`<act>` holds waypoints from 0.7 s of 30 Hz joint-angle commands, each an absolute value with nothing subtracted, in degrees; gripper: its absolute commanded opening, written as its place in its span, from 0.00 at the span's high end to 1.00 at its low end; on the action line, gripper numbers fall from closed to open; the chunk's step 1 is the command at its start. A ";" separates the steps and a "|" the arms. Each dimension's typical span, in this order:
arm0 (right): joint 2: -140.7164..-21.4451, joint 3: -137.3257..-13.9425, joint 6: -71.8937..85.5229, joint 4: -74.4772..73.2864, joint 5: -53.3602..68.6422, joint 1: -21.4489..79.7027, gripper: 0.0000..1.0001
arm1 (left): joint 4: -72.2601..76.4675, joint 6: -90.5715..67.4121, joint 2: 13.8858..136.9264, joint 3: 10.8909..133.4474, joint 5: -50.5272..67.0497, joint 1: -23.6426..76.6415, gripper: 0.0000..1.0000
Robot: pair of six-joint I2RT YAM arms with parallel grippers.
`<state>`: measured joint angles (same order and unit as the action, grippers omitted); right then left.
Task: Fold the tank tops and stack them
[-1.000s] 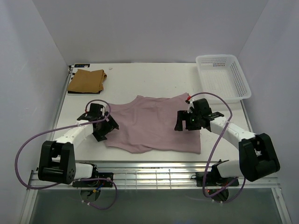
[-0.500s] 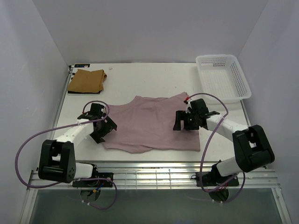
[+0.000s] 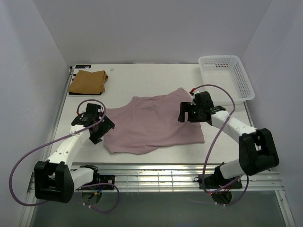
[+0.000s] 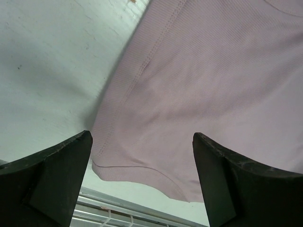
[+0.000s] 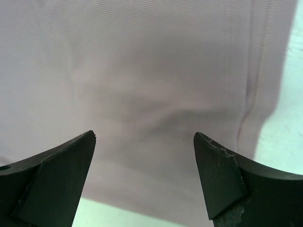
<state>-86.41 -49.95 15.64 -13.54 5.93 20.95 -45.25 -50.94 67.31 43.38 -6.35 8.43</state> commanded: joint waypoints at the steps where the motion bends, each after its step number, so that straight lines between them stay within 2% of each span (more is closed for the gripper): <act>1: -75.61 -46.33 16.52 -18.36 2.03 19.96 0.10 | -48.86 -53.95 62.24 39.31 -3.44 8.26 0.02; 4: -65.08 -39.57 18.98 -22.65 1.85 16.27 0.10 | -49.04 -56.67 58.19 33.43 1.91 8.44 0.02; 8: -57.85 -32.44 18.63 -26.54 2.19 11.00 0.10 | -47.20 -58.97 55.02 28.84 7.20 8.79 0.02; 13: -61.15 -29.80 18.64 -27.42 3.07 8.70 0.07 | -45.10 -59.77 58.17 26.99 6.33 8.88 0.03; 14: -62.56 -29.97 18.55 -27.07 3.34 8.61 0.01 | -44.48 -59.77 58.88 26.72 6.42 8.79 0.10; 16: -65.98 -30.50 18.54 -26.63 3.95 8.61 0.17 | -42.81 -59.41 61.16 26.37 6.33 8.88 0.21; 17: -66.88 -30.50 18.54 -25.50 4.74 8.61 0.23 | -42.45 -59.24 61.78 26.37 5.55 8.88 0.37; 18: -67.49 -30.32 18.63 -24.79 5.36 8.70 0.28 | -41.58 -59.41 62.40 26.54 5.02 8.88 0.44; 19: -68.81 -30.24 18.72 -24.18 6.49 8.61 0.42 | -41.14 -59.24 63.36 26.54 4.66 8.88 0.50; 20: -69.25 -30.32 18.63 -23.65 8.85 8.61 0.48 | -40.70 -58.98 63.89 26.72 3.88 8.88 0.55; 21: -69.69 -30.67 18.72 -23.38 9.66 8.61 0.53 | -40.35 -58.80 64.33 26.89 3.52 8.88 0.67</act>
